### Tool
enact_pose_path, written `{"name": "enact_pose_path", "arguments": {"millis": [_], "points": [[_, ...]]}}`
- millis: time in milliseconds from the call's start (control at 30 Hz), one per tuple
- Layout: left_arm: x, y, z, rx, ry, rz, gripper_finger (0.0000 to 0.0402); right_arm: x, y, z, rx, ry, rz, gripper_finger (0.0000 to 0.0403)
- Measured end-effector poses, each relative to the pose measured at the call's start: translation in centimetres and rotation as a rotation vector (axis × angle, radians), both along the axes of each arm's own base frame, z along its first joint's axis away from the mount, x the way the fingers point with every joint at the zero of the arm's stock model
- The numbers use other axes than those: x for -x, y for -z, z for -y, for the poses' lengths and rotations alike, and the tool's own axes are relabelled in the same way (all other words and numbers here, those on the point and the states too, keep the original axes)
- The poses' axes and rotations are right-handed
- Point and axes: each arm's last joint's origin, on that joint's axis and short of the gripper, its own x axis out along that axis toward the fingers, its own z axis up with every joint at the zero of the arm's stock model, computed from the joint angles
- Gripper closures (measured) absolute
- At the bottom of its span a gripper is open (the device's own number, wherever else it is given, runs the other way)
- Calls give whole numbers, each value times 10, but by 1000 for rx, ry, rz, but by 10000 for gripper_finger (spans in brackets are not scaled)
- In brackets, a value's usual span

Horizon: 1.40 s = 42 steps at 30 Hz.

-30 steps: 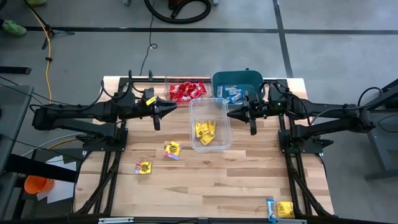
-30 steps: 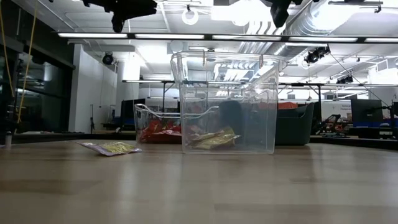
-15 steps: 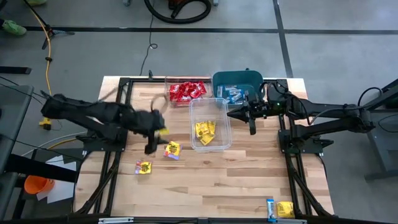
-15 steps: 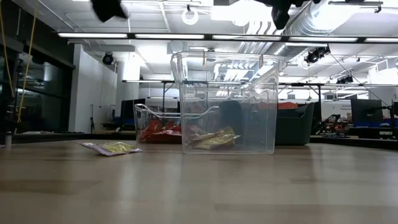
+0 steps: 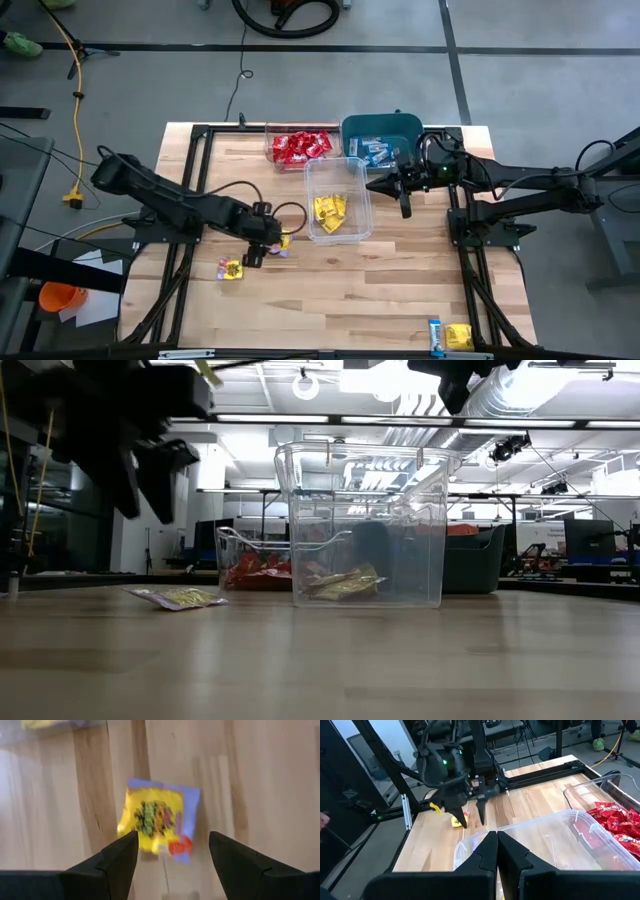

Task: Sort candy
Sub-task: Put the yellow candy into the transparent container

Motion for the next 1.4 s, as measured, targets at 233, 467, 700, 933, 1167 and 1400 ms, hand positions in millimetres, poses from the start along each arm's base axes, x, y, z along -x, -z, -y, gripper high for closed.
{"name": "enact_pose_path", "arguments": {"millis": [233, 467, 700, 933, 1167, 1400], "points": [[-16, 27, -11, -7, -27, 17, 169, 0, 0, 0, 0, 1, -1, 403], [-24, 54, -13, -9, -34, -60, 169, 0, 1, 0, -2, 2, -7, 403], [-35, 75, -10, 18, -54, -83, 202, 0, 1, 0, -3, 4, -8, 403], [-32, 68, -14, 125, -90, -95, 375, 0, 1, 0, -3, 4, -8, 403], [-2, 24, -21, 188, -86, -96, 394, 0, 1, 0, -3, 3, -9, 403], [33, -51, -38, 242, -186, 293, 399, 0, 2, 0, 6, 0, -15, 403]]}}
